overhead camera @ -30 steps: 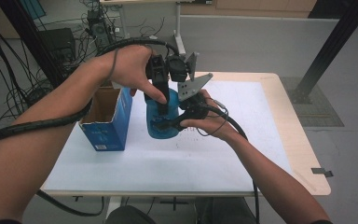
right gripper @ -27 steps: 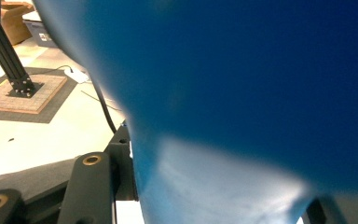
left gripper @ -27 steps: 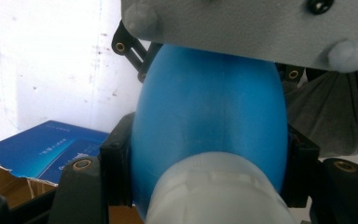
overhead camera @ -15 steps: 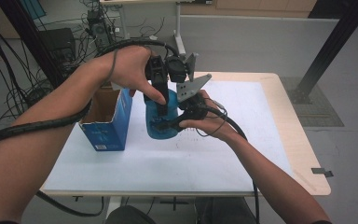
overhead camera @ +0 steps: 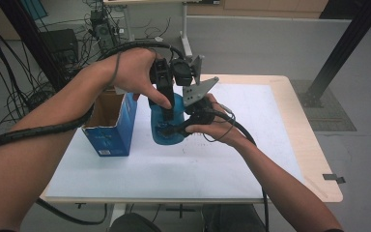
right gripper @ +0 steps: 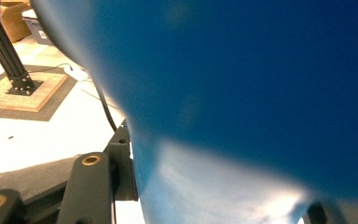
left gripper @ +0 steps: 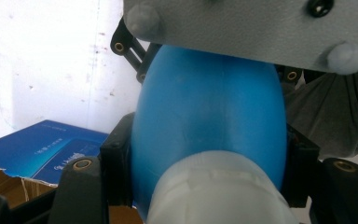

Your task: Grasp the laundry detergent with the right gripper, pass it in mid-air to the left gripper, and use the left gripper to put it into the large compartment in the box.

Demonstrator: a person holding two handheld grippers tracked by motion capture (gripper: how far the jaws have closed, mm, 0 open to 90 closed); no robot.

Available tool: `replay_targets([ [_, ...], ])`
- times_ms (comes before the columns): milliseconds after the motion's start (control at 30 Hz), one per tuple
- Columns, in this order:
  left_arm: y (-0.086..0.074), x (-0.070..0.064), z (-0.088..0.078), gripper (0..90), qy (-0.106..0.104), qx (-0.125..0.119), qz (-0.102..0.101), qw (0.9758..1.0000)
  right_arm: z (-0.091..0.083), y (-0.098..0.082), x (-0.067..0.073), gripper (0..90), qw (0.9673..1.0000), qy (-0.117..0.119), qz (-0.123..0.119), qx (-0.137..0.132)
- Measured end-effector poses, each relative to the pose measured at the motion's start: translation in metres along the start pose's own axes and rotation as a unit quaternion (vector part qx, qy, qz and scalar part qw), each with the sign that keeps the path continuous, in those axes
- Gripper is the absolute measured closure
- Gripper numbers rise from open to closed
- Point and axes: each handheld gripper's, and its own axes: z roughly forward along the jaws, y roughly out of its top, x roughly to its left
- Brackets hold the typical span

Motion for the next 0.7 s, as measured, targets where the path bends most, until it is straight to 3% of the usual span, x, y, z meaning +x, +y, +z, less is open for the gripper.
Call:
replay_targets([
  [700,-0.0009,-0.0007,-0.0017,37.6,0.002,0.0,-0.004,1.0,0.0004,0.0003,0.0003,40.8,1.0,0.003,0.001,-0.008],
])
